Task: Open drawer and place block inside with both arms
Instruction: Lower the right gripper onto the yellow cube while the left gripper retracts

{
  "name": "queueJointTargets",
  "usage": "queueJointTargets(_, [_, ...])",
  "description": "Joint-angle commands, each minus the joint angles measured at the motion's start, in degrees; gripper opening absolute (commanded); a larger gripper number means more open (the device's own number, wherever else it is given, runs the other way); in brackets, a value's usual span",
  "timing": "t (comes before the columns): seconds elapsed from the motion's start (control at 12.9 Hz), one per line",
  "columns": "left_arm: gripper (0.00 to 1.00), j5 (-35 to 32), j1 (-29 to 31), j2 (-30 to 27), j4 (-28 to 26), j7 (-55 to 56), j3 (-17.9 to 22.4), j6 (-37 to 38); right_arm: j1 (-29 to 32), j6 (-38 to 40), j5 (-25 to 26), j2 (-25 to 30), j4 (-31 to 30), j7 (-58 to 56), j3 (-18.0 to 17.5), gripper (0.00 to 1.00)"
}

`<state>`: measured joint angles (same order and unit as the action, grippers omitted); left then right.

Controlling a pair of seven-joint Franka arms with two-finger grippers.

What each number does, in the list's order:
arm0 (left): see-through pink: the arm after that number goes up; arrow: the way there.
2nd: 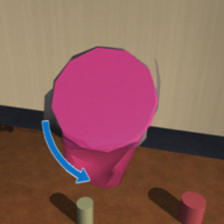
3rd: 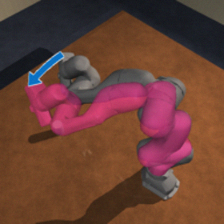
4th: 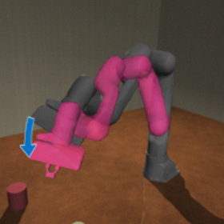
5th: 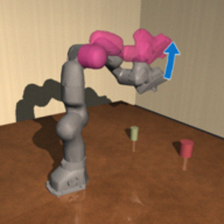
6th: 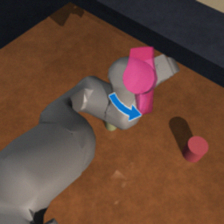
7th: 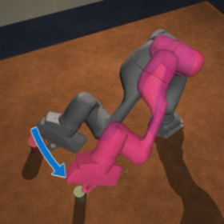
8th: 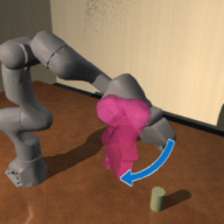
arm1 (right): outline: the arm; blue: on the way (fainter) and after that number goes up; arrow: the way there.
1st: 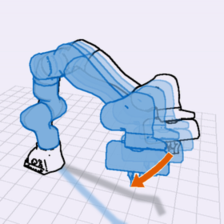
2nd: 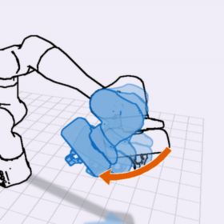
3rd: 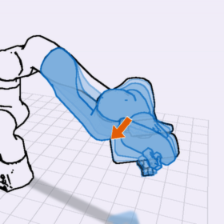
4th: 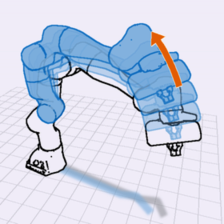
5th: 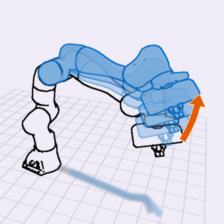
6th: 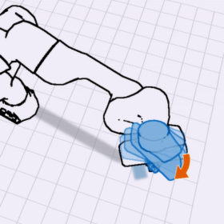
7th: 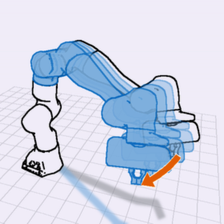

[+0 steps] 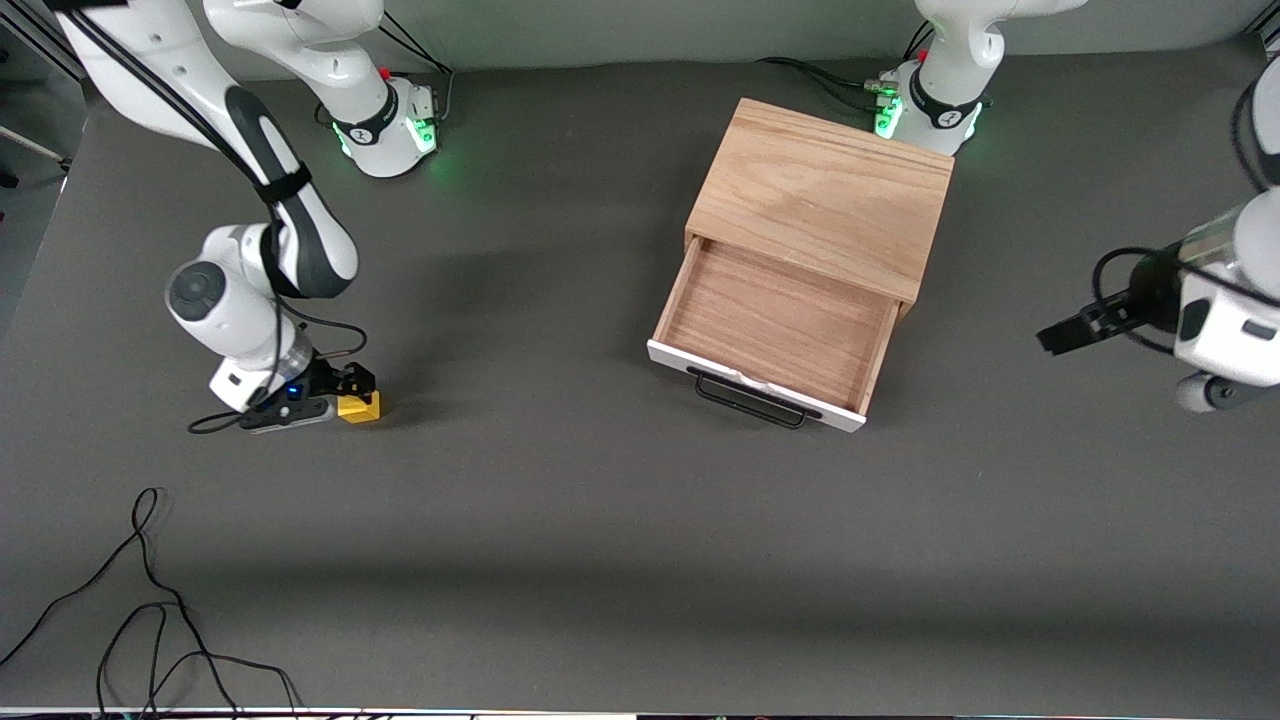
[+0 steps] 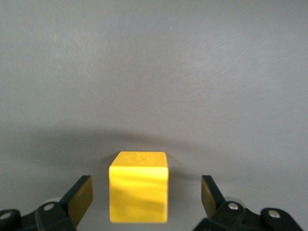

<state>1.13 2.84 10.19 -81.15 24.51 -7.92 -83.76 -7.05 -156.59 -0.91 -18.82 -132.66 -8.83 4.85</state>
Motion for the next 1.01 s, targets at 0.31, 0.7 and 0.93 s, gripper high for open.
queueJointTargets(0.31, [1.00,0.01,-5.12,-7.20,-8.15,-10.52,4.58,-7.64,-0.69,-2.05,0.29,-1.92,-0.15,-1.28,0.33,0.76])
queueJointTargets(0.7, [1.00,0.01,-4.51,-7.29,-7.53,-18.27,4.58,-6.85,-0.69,-1.26,0.29,-1.05,0.38,-0.40,0.33,0.26])
queueJointTargets(0.93, [1.00,0.01,-4.51,-7.29,-7.53,-19.84,4.49,-6.94,-1.13,4.59,-0.32,0.97,3.61,0.04,0.24,0.24])
